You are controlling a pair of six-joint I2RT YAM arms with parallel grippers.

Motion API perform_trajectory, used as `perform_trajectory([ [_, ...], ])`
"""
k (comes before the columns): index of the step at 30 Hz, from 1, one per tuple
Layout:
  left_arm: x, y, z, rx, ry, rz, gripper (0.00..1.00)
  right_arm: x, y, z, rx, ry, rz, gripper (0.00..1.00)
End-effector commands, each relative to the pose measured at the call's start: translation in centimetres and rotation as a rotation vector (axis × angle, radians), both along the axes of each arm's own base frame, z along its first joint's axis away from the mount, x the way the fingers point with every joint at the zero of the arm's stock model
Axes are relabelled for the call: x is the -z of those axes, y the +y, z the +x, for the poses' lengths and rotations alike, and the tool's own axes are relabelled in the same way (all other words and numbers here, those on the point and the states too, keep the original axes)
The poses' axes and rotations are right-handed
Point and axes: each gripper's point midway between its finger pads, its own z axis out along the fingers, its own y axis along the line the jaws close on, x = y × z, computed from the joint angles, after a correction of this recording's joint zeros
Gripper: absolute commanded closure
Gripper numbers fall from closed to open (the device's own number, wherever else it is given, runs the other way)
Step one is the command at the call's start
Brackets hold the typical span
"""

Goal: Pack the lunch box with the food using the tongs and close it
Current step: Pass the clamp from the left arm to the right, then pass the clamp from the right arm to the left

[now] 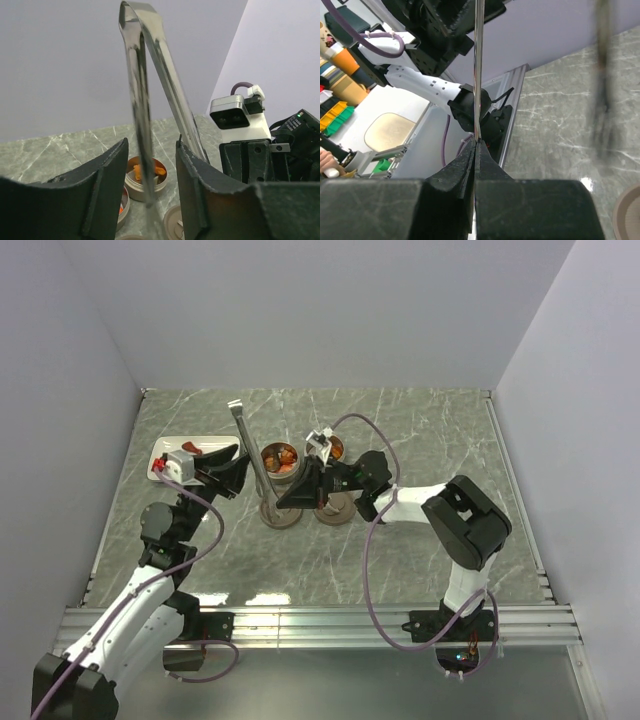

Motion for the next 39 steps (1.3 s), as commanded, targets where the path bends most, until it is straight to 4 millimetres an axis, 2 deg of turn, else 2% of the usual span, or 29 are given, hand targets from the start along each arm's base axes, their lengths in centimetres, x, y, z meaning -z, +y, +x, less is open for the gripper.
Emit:
perform_trajectory([
  [1, -1.7, -0.3, -1.2, 0.022, -0.061, 0.03, 0.51, -7.2, -2.6, -1.9, 0.036, -0.397, 0.318, 1.0],
  [4, -1.9, -0.1, -1.7, 0.024, -0.071, 0.036, 0.48, -7.3, -3.0, -1.9, 0.049, -0.4, 0.318, 1.0],
  [7, -2.1, -0.7, -2.7, 0.073, -0.087, 0.045, 0.44, -7.3, -3.2, -1.9, 0.047, -0.404, 0.315, 1.0],
  [12, -3.0, -2.8, -4.5, 0.234, -0.119, 0.063, 0.39, -7.2, -3.3, -2.2, 0.046, -0.409, 0.314, 1.0],
  [18, -3.9, -3.4, -5.9, 0.312, -0.151, 0.05, 0.36, -7.3, -3.8, -2.7, 0.045, -0.427, 0.315, 1.0],
  [23, -4.4, -3.4, -5.3, 0.333, -0.148, 0.021, 0.35, -7.3, -4.2, -3.6, 0.029, -0.444, 0.314, 1.0],
  [27, -4.7, -2.4, -4.4, 0.347, -0.15, -0.005, 0.34, -7.4, -4.5, -4.4, 0.017, -0.467, 0.318, 1.0],
  [33, -6.5, -2.9, -5.2, 0.432, -0.194, -0.029, 0.33, -7.4, -4.4, -5.6, -0.02, -0.484, 0.321, 1.0],
  [39, -6.8, -3.3, -6.5, 0.491, -0.219, -0.027, 0.33, -7.2, -3.7, -5.6, -0.045, -0.474, 0.317, 1.0],
])
